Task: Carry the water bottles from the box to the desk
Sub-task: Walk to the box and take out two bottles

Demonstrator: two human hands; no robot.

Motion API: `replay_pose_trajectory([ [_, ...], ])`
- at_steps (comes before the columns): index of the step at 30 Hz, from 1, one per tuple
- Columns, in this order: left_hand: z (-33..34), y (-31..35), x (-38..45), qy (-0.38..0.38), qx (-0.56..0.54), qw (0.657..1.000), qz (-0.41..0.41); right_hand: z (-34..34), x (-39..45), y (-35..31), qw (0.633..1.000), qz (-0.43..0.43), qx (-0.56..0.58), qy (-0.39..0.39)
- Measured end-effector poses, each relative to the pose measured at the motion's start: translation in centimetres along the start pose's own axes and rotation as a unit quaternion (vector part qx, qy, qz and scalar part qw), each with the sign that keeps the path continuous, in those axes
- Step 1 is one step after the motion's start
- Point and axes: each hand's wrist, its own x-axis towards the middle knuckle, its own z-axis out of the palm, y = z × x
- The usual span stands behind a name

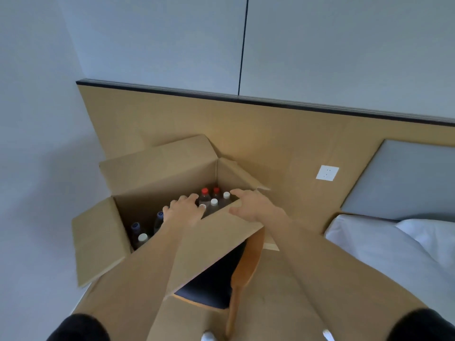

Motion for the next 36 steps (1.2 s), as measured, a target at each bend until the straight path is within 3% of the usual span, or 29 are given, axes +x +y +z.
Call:
replay_pose_trajectory([
  [6, -0.1, -3.7, 10.4, -0.018, -0.027, 0.999, -0.040, -1.3, 11.3, -0.9, 0.998, -0.033, -0.031, -0.032],
  [14, 2.7, -7.8, 17.8, -0.049, -0.054, 0.995, -0.075, 1.6, 22.9, -2.3, 0.991, -0.061, -0.060, -0.104],
  [25, 7.7, -8.9, 20.3, -0.097, -0.001, 0.993, -0.074, 7.7, 29.4, 0.1, 0.973, -0.095, -0.076, -0.195],
  [36, 11.4, -8.3, 23.9, -0.119, 0.130, 0.981, -0.079, 13.4, 33.9, 2.1, 0.949, -0.184, -0.123, -0.225],
])
